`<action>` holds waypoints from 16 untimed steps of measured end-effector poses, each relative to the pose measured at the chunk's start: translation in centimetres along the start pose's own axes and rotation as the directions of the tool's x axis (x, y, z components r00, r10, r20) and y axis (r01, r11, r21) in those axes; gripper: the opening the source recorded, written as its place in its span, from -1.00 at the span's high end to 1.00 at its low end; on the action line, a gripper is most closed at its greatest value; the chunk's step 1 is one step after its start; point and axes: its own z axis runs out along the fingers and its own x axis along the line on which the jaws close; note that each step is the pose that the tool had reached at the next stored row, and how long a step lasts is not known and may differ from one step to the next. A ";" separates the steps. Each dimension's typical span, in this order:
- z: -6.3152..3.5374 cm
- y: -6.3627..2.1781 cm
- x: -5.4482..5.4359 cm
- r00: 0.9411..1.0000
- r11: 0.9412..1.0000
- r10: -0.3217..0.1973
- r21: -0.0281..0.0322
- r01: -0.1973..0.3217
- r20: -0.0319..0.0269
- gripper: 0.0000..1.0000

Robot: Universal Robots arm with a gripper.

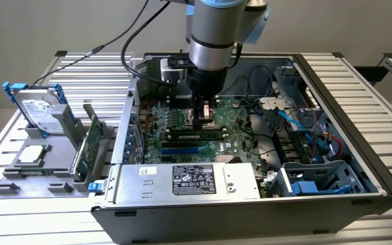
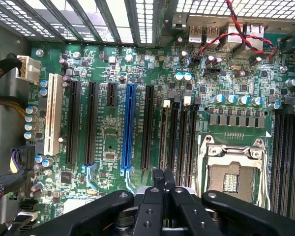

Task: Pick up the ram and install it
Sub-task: 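Press down the ram until it locks into place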

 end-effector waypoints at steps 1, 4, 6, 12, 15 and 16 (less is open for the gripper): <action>-0.01 -0.09 0.0 1.000 1.000 0.000 0.000 0.000 0.000 0.79; -0.08 -0.53 0.0 1.000 1.000 0.003 0.000 -0.003 0.001 0.79; -0.09 -0.55 0.0 1.000 1.000 0.018 0.000 -0.018 0.002 0.79; -0.10 -0.55 0.0 0.995 0.995 0.102 -0.001 -0.102 0.008 0.79; -0.10 -0.56 0.0 0.989 0.989 0.145 -0.002 -0.145 0.011 0.79; -0.10 -0.56 0.0 0.987 0.987 0.159 -0.003 -0.159 0.012 0.79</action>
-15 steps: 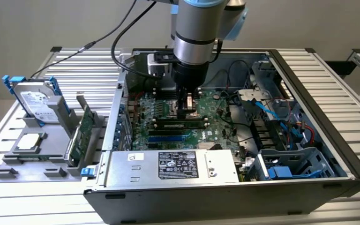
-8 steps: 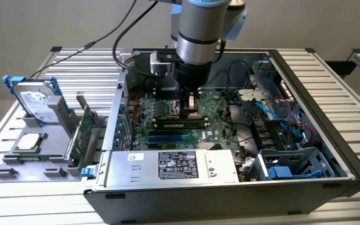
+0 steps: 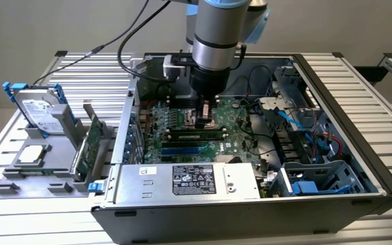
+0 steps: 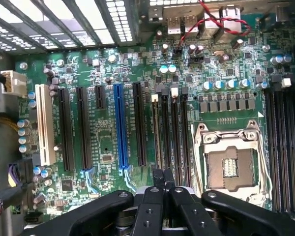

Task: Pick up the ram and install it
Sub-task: 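Press down the ram until it locks into place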

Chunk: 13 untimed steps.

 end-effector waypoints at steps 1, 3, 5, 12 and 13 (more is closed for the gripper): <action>0.00 0.00 0.0 1.000 1.000 0.016 0.000 -0.016 0.001 0.79; 0.00 0.00 0.0 0.999 0.999 0.046 -0.001 -0.046 0.003 0.79; 0.00 0.00 0.0 0.997 0.997 0.077 -0.001 -0.077 0.006 0.79; 0.00 0.00 0.0 0.985 0.985 0.170 -0.002 -0.170 0.008 0.79; 0.00 0.00 0.0 0.983 0.983 0.182 -0.002 -0.182 0.008 0.79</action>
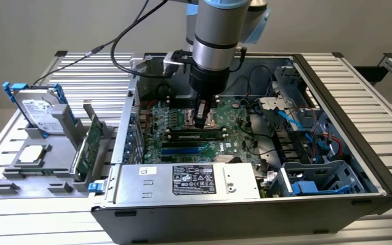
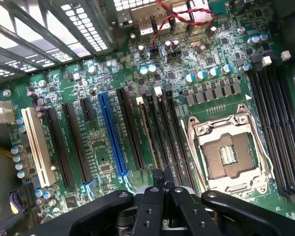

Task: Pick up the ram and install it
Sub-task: 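Press down the ram until it locks into place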

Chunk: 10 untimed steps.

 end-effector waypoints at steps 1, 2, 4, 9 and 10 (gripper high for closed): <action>0.00 0.00 0.0 1.000 1.000 0.012 0.000 -0.012 -0.001 0.79; 0.01 0.00 0.0 1.000 1.000 0.024 0.000 -0.024 -0.001 0.79; 0.00 0.00 0.0 0.999 0.999 0.050 0.001 -0.050 -0.002 0.79; 0.01 0.01 0.0 0.994 0.994 0.113 0.002 -0.113 -0.003 0.79; 0.01 0.00 0.0 0.992 0.992 0.128 0.002 -0.128 -0.003 0.79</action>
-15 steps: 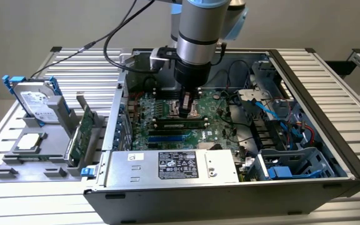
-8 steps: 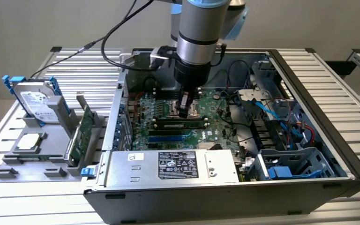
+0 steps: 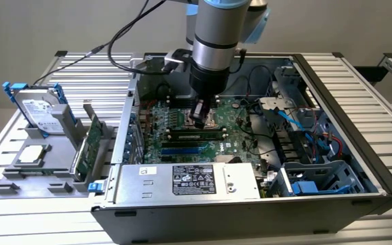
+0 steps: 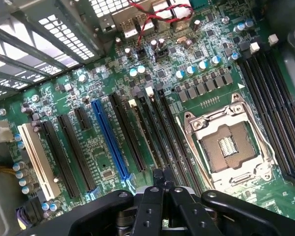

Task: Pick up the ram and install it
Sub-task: 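Press down the ram until it locks into place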

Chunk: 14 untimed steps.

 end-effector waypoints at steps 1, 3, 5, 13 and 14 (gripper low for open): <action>0.00 0.00 0.0 1.000 1.000 0.014 0.000 -0.014 0.000 0.79; 0.02 0.00 0.0 0.999 0.999 0.042 -0.001 -0.042 0.002 0.79; 0.03 0.00 0.0 0.997 0.997 0.071 -0.001 -0.071 0.003 0.79; 0.12 -0.01 0.0 0.981 0.981 0.192 -0.005 -0.192 0.009 0.79; 0.13 -0.01 0.0 0.978 0.978 0.207 -0.006 -0.207 0.010 0.79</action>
